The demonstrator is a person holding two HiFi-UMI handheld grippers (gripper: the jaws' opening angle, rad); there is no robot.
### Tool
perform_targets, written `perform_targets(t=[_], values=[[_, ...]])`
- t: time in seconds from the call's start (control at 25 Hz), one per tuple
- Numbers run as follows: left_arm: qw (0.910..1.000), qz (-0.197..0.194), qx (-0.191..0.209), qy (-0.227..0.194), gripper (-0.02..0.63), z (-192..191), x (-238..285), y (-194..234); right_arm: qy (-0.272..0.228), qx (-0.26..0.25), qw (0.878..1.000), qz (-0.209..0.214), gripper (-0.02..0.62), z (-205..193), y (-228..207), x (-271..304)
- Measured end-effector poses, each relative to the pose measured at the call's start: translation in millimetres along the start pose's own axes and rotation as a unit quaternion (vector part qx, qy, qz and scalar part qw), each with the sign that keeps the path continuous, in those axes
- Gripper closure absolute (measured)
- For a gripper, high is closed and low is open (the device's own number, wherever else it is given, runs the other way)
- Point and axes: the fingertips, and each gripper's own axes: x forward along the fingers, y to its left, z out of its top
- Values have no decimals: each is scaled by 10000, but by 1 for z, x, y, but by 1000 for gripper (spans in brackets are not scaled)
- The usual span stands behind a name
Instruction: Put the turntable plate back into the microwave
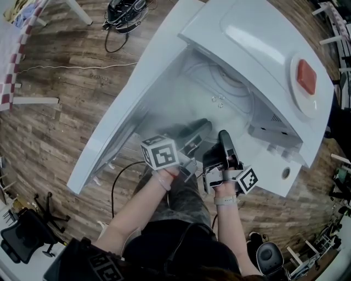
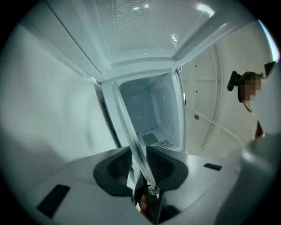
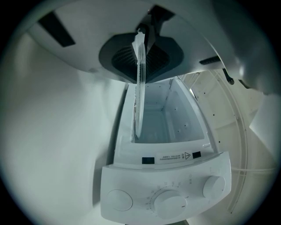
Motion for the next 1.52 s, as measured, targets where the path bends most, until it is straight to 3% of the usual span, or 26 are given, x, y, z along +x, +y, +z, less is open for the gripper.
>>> perform_targets(t=[0.2, 0.44, 0.76, 1.16, 1.52], values=[[9997, -75, -94, 227, 517, -17, 3, -5, -2, -99, 9999, 23, 549, 3, 2, 1], [9993, 115, -83, 348, 517, -19, 10, 0, -73, -202, 9998, 27, 549, 10, 0, 3], [9986, 410, 2, 325, 520, -14, 21, 7, -122, -269, 9996, 12, 549, 19, -1, 12], [9972, 591, -428, 137, 545, -5, 33, 17, -153, -250, 9996, -37, 549, 26, -4, 24], [9959, 778, -430, 146, 548, -2, 41, 24, 33, -734, 9967, -347, 549, 32, -5, 32]])
